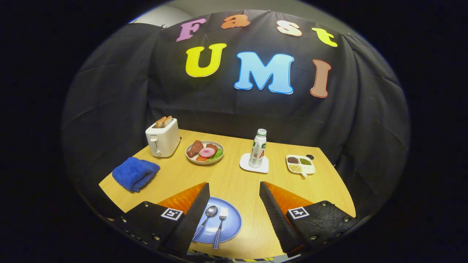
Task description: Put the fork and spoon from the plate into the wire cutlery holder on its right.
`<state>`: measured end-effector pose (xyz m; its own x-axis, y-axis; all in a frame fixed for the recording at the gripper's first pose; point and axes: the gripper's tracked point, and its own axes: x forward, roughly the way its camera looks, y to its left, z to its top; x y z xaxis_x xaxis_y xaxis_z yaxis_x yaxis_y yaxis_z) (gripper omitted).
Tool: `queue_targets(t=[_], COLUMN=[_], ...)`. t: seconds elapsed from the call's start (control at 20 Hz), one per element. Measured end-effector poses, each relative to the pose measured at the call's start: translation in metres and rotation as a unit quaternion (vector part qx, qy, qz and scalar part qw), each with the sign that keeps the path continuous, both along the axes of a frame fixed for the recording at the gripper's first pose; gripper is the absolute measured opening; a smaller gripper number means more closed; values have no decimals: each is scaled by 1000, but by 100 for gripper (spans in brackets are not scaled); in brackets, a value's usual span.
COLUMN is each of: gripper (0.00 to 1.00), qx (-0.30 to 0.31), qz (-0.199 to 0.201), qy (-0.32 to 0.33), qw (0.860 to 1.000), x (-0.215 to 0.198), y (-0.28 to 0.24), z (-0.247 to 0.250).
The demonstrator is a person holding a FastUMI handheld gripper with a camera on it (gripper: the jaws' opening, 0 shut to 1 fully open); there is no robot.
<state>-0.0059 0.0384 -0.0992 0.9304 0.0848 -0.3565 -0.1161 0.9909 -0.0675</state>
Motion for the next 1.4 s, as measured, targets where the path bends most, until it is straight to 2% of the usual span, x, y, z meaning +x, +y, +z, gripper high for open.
queue_targets(t=[0.35, 0.5, 0.75, 1.0, 1.05, 1.15, 1.25, 1.4], gripper=[89, 89, 89, 89, 81, 77, 65, 59], qx=[1, -26, -32, -26, -26, -32, -31, -37], qz=[14, 1, 26, 22, 23, 27, 30, 23], qy=[57, 97, 190, 240, 252, 272, 292, 312], qw=[998, 995, 981, 970, 967, 961, 955, 949], x=[-2, -2, -16, -17, -19, -22, -24, -26], y=[6, -2, 10, 14, 16, 20, 24, 26], z=[-29, -50, -93, -120, -126, -137, -154, -166])
